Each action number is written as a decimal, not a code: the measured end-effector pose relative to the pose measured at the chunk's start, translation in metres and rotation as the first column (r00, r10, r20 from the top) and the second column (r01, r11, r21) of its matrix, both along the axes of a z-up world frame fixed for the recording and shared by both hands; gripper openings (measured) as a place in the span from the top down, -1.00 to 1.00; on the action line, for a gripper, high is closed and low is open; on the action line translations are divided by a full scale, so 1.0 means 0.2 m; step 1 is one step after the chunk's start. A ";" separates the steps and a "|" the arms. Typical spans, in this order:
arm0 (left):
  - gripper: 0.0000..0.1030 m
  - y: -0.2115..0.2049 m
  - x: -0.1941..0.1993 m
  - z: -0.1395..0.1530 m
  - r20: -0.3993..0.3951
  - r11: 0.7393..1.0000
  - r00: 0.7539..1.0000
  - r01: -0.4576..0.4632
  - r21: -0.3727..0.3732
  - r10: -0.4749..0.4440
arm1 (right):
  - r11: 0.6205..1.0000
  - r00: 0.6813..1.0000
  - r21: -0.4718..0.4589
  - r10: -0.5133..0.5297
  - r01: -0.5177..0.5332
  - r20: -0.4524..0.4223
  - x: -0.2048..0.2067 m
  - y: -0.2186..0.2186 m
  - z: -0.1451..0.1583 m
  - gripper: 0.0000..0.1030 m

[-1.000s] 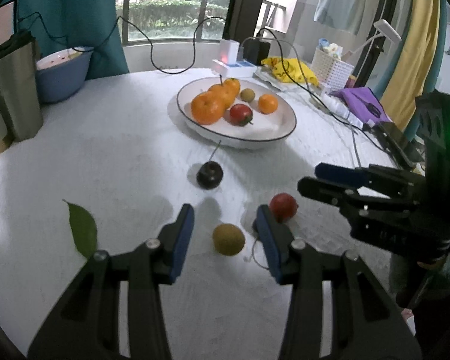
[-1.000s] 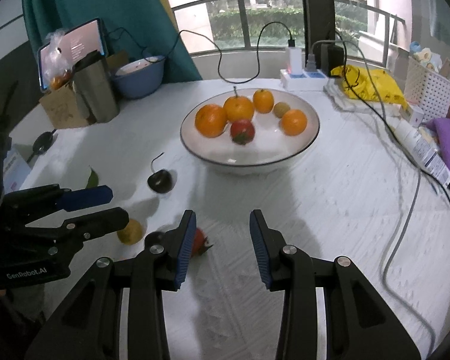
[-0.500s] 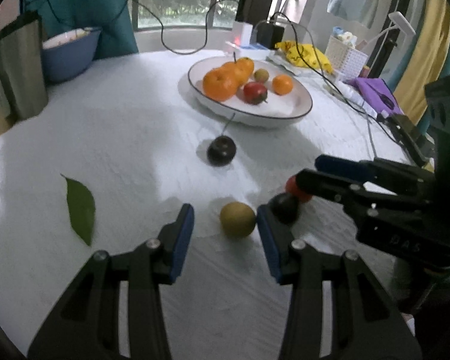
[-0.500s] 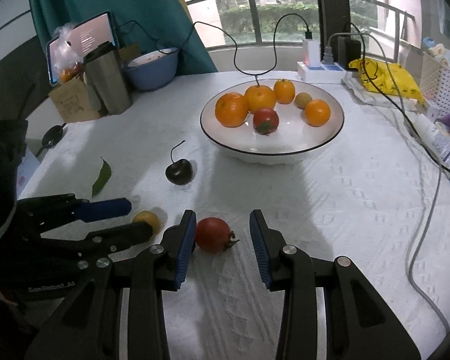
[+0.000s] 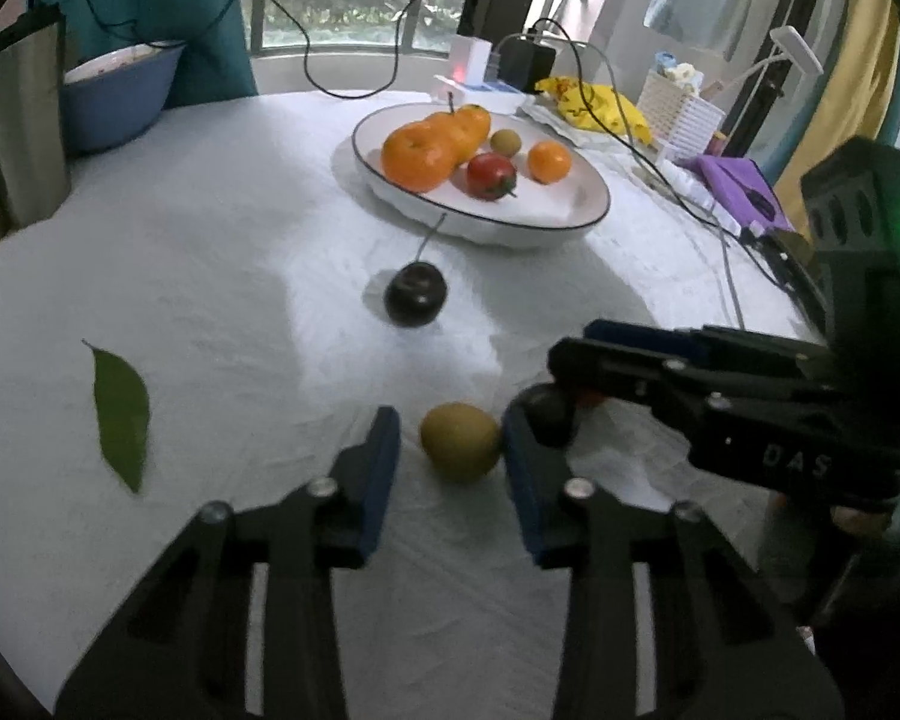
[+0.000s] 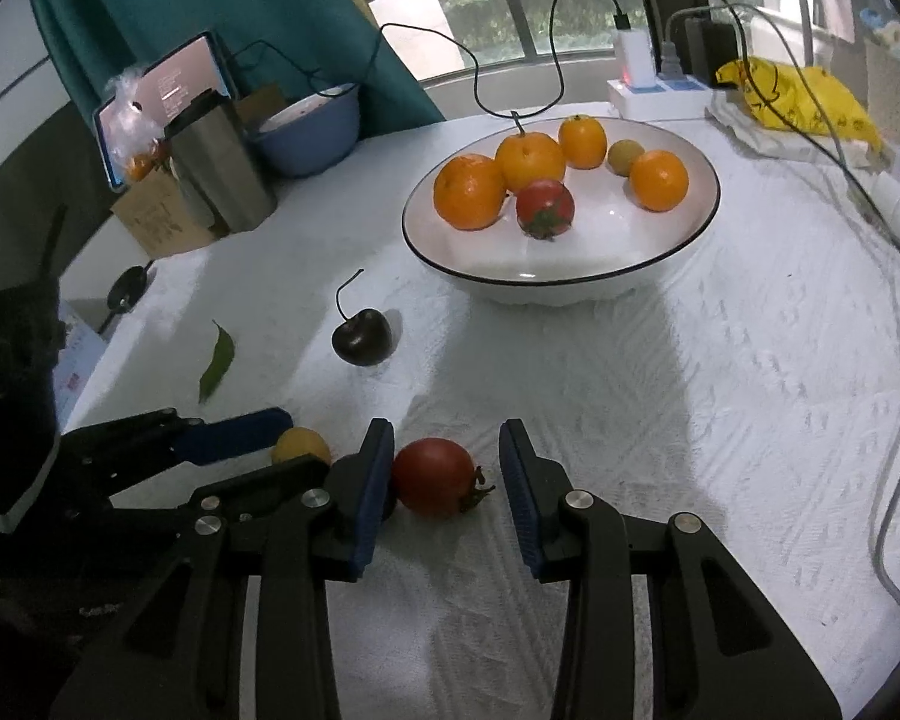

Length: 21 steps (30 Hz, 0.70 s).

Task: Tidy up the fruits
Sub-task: 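Grasp the brown kiwi-like fruit with the left gripper while the right grasps the red tomato, then carry both fruits onto the white plate and open both grippers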

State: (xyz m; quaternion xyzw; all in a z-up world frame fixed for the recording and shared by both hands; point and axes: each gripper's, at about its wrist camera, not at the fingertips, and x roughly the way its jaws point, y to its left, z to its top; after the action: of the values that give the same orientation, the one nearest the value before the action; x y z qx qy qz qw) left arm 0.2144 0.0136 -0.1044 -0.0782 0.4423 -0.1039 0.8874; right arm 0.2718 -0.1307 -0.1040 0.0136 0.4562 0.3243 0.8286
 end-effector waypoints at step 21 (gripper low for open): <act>0.44 0.00 0.07 0.16 0.073 0.999 0.997 0.009 -0.032 -0.007 | 1.000 0.993 -0.013 -0.003 0.004 0.115 0.01 -0.08 0.17 0.43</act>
State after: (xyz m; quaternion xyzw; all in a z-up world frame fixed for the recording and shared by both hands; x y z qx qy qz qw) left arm 0.2285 0.0133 -0.0718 -0.0871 0.4082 -0.1173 0.9011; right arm 0.2736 -0.1465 -0.0695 -0.0096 0.4099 0.3201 0.8541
